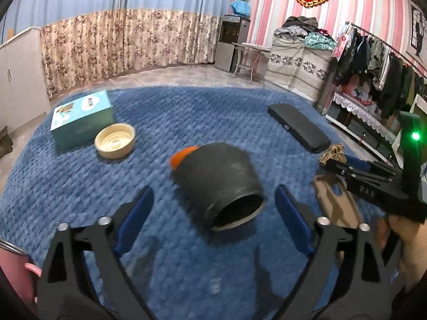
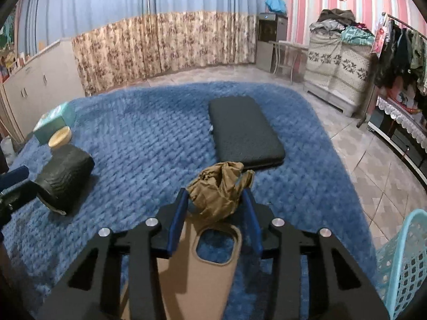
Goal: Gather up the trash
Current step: 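Grasp the brown crumpled cloth with the right gripper while the left holds the black cup, then carry the black cup and brown cloth in both grippers over the blue basket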
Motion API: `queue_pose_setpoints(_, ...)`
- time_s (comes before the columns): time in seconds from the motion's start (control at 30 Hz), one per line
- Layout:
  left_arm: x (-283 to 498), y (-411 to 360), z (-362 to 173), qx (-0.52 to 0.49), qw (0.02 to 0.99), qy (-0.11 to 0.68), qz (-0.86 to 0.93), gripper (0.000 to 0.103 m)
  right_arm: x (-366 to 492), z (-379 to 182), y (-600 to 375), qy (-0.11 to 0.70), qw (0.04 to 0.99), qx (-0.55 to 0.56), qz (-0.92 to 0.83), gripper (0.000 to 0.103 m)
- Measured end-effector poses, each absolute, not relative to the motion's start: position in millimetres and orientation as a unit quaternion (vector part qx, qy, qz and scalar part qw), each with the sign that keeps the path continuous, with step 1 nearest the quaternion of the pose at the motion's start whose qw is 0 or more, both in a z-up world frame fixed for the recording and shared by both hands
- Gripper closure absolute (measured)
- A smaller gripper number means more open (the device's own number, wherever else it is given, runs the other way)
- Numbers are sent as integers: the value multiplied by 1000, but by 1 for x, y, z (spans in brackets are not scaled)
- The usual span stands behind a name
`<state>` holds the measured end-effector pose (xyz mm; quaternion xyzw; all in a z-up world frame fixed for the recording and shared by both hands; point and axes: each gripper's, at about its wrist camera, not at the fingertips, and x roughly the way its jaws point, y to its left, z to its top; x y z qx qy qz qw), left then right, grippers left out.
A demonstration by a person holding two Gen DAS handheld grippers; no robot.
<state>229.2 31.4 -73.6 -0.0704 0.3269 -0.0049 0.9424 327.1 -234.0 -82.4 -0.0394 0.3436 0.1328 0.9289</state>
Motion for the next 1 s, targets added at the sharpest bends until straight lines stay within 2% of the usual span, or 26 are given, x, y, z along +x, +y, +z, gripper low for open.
queue_pose_setpoints(0.13, 246, 12, -78, -65, 943, 327, 17, 10, 318, -69, -252, 329, 937, -29, 117, 61)
queue_pose_setpoints(0.27, 264, 3, -95, -48, 930, 361, 54, 11, 306, -57, -277, 318, 943, -10, 99, 61)
queue_pose_setpoints(0.3, 268, 4, -98, -49, 926, 371, 50, 24, 304, -55, -282, 316, 944, -9, 96, 61)
queue_pose_setpoints(0.37, 272, 10, -97, -47, 922, 383, 44, 28, 301, -50, -290, 311, 946, -9, 91, 61)
queue_pose_setpoints(0.5, 267, 17, -77, -27, 921, 388, 24, 28, 297, -41, -304, 297, 951, 9, 89, 61)
queue_pose_setpoints(0.77, 244, 27, 24, 4, 932, 360, -34, 28, 288, -27, -321, 278, 957, 12, 85, 61)
queue_pose_setpoints(0.9, 245, 32, 37, -19, 925, 378, -47, 28, 281, -22, -330, 270, 959, 20, 82, 61)
queue_pose_setpoints(1.0, 245, 21, 34, 5, 925, 378, -32, 28, 273, -18, -339, 264, 962, 18, 75, 61)
